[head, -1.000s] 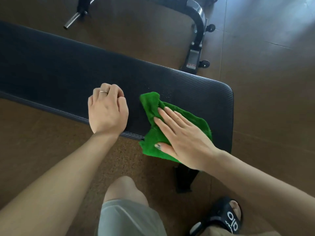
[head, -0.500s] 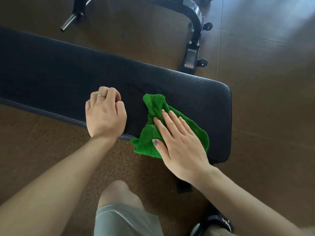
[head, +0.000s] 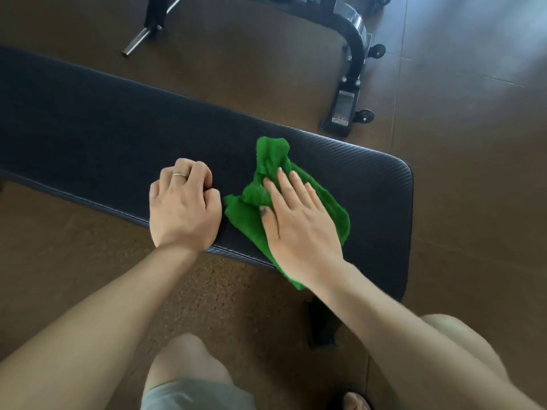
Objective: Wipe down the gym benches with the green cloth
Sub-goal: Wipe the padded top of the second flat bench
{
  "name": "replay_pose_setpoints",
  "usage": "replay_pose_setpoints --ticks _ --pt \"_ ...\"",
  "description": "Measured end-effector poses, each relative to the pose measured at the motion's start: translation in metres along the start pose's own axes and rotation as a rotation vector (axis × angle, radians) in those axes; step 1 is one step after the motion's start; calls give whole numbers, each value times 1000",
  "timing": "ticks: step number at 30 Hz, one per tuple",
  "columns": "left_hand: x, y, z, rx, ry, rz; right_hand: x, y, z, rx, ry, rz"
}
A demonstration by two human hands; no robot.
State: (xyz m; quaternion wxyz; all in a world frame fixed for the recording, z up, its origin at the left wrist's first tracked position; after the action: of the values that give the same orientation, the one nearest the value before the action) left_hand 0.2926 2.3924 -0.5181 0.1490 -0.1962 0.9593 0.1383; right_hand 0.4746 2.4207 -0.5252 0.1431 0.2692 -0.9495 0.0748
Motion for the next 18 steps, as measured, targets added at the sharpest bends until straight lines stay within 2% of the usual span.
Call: replay_pose_setpoints --ticks 3,7,12,18 --pt "1 -1 0 -4 -4 -17 6 -24 4 45 -32 -75" --pt "0 0 -2 -11 -6 -15 -12 20 -5 51 -40 -160" --pt "0 0 -3 -19 8 -37 -41 129 -17 -8 -48 -59" --pt "0 -2 -3 -7 21 -60 -30 153 -18 -32 -63 20"
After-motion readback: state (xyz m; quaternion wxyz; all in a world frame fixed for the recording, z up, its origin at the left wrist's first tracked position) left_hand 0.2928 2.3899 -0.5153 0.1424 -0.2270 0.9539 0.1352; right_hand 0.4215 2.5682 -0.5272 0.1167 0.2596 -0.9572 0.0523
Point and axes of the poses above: each hand's wrist, its own y-axis towards the middle knuckle, its own z-axis out of the palm, x = y × z, the point moved 9 cm from there along y, towards the middle knuckle, and after that the axes turned 1 degree about y, right-handed, at the moved point
